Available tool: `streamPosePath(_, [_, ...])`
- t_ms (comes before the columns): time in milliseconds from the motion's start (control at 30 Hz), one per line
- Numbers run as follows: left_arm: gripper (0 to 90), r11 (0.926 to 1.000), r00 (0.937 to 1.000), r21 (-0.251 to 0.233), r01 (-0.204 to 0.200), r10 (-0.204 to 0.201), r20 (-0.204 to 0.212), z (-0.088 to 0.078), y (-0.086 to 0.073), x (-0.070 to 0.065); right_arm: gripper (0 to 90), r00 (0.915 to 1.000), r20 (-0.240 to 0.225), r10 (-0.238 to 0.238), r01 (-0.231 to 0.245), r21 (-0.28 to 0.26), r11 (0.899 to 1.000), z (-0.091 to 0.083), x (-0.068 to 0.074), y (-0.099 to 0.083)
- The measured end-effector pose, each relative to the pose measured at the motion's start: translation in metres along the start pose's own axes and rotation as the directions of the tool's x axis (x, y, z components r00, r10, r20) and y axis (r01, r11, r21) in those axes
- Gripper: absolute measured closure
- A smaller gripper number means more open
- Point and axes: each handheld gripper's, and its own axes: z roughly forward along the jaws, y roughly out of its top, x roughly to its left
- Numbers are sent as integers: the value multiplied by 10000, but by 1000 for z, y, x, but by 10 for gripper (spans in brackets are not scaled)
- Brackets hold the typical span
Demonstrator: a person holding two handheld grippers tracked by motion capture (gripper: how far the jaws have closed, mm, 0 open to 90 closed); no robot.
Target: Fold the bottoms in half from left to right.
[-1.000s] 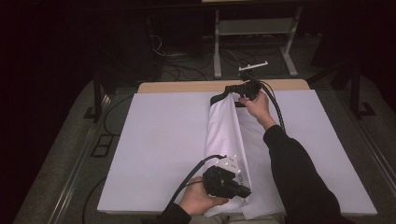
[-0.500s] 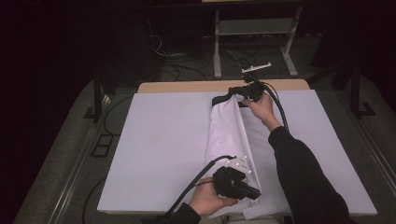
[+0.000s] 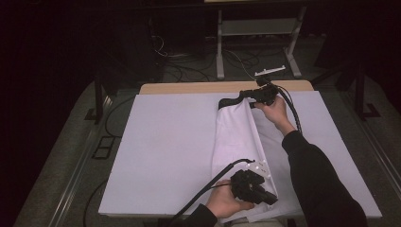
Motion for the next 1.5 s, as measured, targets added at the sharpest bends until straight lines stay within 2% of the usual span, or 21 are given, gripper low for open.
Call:
streamPosePath(200, [878,10000,10000,55,-1,0,84,11,8,0,857,9999,68,127,-127,-42,9999,-6,-10,-7])
streamPosePath(300, [877,9999,10000,114,5,-6,81,15,11,0,856,9999,-116,59,-61,-115,9999,-8,-14,-10])
streamPosePath(500, [878,9997,9997,12,248,-248,88,24,13,2,856,9999,-144,44,-46,-156,9999,-12,-22,-12])
streamPosePath(733, [877,9982,9976,-74,597,-594,354,38,12,9,857,9998,-173,78,-79,-24,10000,-15,-29,-17])
streamPosePath(1000, [878,9971,9964,-204,727,-717,453,53,18,14,857,10000,-37,44,-44,58,10000,-18,-36,-23])
streamPosePath(1500, [877,9955,9940,-115,944,-936,566,75,29,25,857,9999,166,-31,29,161,9999,-22,-45,-29])
